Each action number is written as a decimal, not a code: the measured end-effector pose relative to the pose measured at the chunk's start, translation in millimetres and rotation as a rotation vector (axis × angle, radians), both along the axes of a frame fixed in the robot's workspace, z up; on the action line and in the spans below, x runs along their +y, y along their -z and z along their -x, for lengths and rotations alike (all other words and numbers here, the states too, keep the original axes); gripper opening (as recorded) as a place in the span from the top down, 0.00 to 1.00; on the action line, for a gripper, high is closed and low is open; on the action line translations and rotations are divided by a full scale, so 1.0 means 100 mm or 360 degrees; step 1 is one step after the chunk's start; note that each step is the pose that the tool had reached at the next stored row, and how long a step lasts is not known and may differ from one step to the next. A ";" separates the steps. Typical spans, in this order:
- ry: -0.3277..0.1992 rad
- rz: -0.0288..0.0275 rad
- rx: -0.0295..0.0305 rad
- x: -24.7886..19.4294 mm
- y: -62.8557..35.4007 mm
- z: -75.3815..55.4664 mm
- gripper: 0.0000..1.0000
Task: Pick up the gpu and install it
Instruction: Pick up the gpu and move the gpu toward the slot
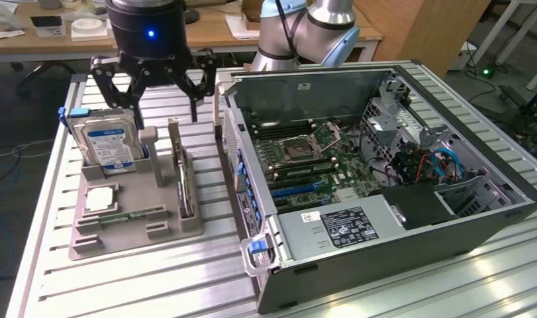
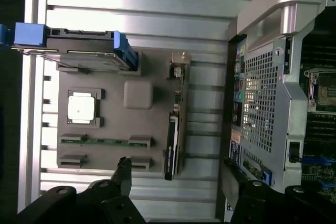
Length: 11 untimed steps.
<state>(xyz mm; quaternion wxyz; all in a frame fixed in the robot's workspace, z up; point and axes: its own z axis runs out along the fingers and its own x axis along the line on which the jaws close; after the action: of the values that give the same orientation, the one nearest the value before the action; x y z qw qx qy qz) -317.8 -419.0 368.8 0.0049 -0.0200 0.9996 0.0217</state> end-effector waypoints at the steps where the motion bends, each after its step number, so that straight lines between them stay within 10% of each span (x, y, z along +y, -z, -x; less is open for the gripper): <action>1: 0.0000 0.00007 0.00000 0.002 0.018 0.00 0.22; 11: 0.0000 0.00052 0.00000 0.062 0.198 0.00 0.22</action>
<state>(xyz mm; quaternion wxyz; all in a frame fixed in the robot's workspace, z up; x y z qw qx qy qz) -317.5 -412.9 349.0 0.0049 -0.0200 0.9996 0.0200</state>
